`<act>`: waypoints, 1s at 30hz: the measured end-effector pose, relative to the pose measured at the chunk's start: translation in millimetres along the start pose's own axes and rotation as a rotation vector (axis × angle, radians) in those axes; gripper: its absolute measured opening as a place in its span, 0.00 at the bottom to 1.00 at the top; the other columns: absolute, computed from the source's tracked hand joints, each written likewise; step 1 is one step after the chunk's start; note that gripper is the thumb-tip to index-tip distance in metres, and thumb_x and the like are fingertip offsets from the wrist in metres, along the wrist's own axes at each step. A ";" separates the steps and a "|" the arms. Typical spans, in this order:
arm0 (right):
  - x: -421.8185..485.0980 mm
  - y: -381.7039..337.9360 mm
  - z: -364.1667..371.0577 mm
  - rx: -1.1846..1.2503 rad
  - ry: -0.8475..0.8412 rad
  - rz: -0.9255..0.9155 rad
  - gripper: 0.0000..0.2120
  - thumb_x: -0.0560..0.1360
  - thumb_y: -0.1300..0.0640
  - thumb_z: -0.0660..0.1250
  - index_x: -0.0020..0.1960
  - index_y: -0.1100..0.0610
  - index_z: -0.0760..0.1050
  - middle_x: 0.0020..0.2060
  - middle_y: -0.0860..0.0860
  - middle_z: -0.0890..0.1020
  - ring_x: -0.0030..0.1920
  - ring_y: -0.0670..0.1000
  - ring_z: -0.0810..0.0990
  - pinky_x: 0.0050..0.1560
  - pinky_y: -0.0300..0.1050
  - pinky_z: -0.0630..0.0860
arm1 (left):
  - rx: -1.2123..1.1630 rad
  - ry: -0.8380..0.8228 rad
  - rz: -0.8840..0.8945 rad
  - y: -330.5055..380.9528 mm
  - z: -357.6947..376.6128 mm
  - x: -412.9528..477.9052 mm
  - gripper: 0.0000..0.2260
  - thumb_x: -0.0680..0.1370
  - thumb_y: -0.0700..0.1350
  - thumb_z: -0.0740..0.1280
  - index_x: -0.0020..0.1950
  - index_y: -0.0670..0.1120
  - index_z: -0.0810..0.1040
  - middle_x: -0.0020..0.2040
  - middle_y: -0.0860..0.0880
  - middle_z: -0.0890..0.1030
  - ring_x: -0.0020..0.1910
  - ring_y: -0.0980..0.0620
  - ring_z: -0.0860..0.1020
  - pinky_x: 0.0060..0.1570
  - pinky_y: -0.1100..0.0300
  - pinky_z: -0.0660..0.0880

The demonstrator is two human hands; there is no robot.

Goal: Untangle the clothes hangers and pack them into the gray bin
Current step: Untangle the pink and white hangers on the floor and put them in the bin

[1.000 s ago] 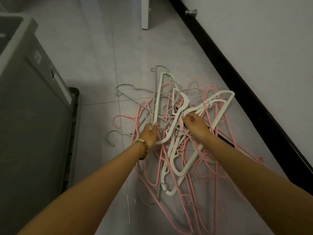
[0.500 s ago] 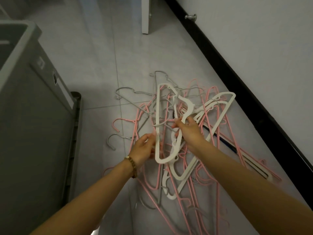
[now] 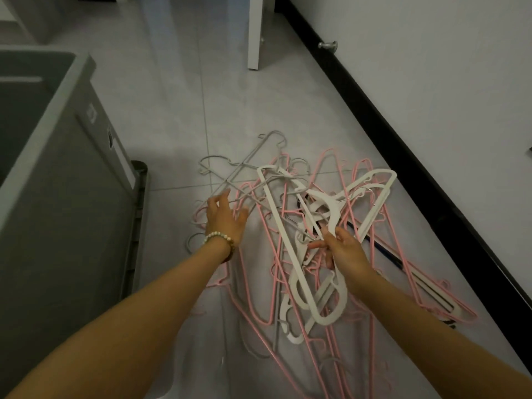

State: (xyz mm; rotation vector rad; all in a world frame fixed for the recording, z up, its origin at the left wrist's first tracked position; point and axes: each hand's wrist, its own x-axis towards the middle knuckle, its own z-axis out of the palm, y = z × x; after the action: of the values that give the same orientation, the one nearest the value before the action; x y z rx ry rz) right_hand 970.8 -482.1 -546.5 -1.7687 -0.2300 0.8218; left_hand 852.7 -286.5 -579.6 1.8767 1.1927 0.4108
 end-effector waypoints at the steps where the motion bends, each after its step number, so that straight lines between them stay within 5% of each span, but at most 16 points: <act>1: 2.2 1.2 -1.5 -0.008 0.004 -0.001 0.12 0.81 0.55 0.58 0.61 0.59 0.70 0.34 0.51 0.85 0.17 0.44 0.64 0.19 0.34 0.66 | 0.129 -0.057 0.020 -4.9 -2.8 10.1 0.29 0.78 0.55 0.60 0.76 0.46 0.56 0.76 0.43 0.55 0.73 0.42 0.61 0.72 0.49 0.60; 3: 4.8 2.7 -2.4 -0.004 0.004 0.004 0.12 0.80 0.53 0.59 0.60 0.57 0.70 0.36 0.52 0.86 0.17 0.44 0.65 0.19 0.34 0.66 | 0.401 -0.173 0.000 -13.2 -6.5 28.1 0.29 0.79 0.58 0.55 0.77 0.48 0.53 0.78 0.46 0.51 0.76 0.43 0.54 0.73 0.50 0.53; 5: 8.3 4.3 -1.9 0.014 0.008 0.011 0.11 0.80 0.53 0.59 0.59 0.58 0.71 0.35 0.51 0.86 0.17 0.44 0.65 0.19 0.34 0.66 | 0.482 -0.198 0.010 -16.6 -7.9 40.6 0.27 0.79 0.57 0.55 0.76 0.48 0.56 0.77 0.45 0.55 0.74 0.43 0.57 0.73 0.50 0.55; 9: 15.2 6.1 3.3 0.079 0.048 0.022 0.11 0.81 0.55 0.57 0.58 0.60 0.72 0.32 0.51 0.85 0.19 0.46 0.67 0.20 0.34 0.67 | 0.292 -0.254 0.045 -12.5 -4.0 39.5 0.22 0.79 0.48 0.61 0.73 0.46 0.64 0.69 0.41 0.68 0.64 0.41 0.72 0.64 0.53 0.69; 12: 17.5 5.9 12.0 0.106 0.071 0.049 0.12 0.81 0.55 0.56 0.57 0.61 0.72 0.37 0.52 0.83 0.27 0.49 0.72 0.28 0.39 0.72 | 0.218 -0.303 0.082 -1.5 5.8 21.3 0.18 0.78 0.44 0.63 0.68 0.42 0.70 0.53 0.41 0.78 0.51 0.43 0.77 0.51 0.58 0.71; 16: 16.7 3.5 22.3 0.238 -0.018 0.198 0.17 0.82 0.48 0.52 0.52 0.59 0.73 0.44 0.56 0.82 0.33 0.52 0.77 0.37 0.45 0.75 | -0.004 -0.345 0.135 18.8 19.3 -19.4 0.15 0.77 0.44 0.65 0.63 0.44 0.73 0.38 0.51 0.73 0.35 0.54 0.72 0.40 0.60 0.73; 19: 14.9 -1.9 24.6 0.334 -0.075 0.276 0.24 0.79 0.38 0.49 0.50 0.57 0.73 0.46 0.56 0.83 0.34 0.53 0.79 0.37 0.47 0.76 | 0.012 -0.375 0.239 23.2 23.1 -58.7 0.11 0.77 0.46 0.64 0.60 0.48 0.73 0.38 0.56 0.74 0.35 0.58 0.74 0.35 0.73 0.72; 21: 12.9 -4.7 24.7 0.320 -0.076 0.271 0.24 0.77 0.36 0.52 0.50 0.55 0.74 0.45 0.55 0.84 0.34 0.53 0.80 0.34 0.45 0.78 | 0.015 -0.425 0.249 26.8 22.9 -81.3 0.10 0.77 0.48 0.64 0.58 0.48 0.75 0.40 0.54 0.77 0.38 0.54 0.77 0.41 0.68 0.76; 23: 10.4 -4.5 25.4 0.241 -0.063 0.242 0.19 0.78 0.42 0.59 0.55 0.57 0.75 0.45 0.54 0.84 0.38 0.52 0.81 0.37 0.46 0.78 | 0.125 -0.513 0.317 32.3 23.5 -94.0 0.11 0.77 0.50 0.63 0.57 0.48 0.78 0.45 0.48 0.81 0.44 0.49 0.79 0.48 0.59 0.76; 26: 3.9 -2.5 24.9 0.194 -0.014 0.162 0.16 0.81 0.56 0.57 0.64 0.64 0.68 0.46 0.55 0.83 0.37 0.50 0.81 0.36 0.42 0.79 | 0.263 -0.452 0.456 37.8 18.5 -92.3 0.13 0.77 0.54 0.62 0.58 0.52 0.79 0.50 0.48 0.81 0.48 0.51 0.77 0.47 0.61 0.72; 28: -1.2 -4.9 22.8 0.130 -0.009 0.081 0.15 0.82 0.58 0.55 0.64 0.64 0.67 0.46 0.57 0.83 0.28 0.48 0.79 0.28 0.39 0.77 | 0.191 -0.266 0.350 37.0 11.2 -81.6 0.18 0.78 0.54 0.62 0.65 0.50 0.73 0.58 0.47 0.76 0.58 0.49 0.73 0.55 0.60 0.70; 30: -7.5 -7.8 21.3 0.088 -0.035 0.001 0.14 0.81 0.56 0.56 0.62 0.63 0.69 0.46 0.57 0.84 0.22 0.45 0.76 0.25 0.37 0.75 | -0.054 -0.227 -0.007 38.5 3.1 -73.2 0.28 0.77 0.54 0.63 0.73 0.45 0.61 0.68 0.44 0.68 0.67 0.44 0.68 0.66 0.52 0.68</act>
State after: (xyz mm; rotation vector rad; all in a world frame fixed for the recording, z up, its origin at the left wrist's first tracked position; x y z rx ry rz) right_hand 953.7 -467.0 -539.4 -1.6735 -0.2133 0.8521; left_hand 841.1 -357.6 -539.1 1.8183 1.0263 0.2168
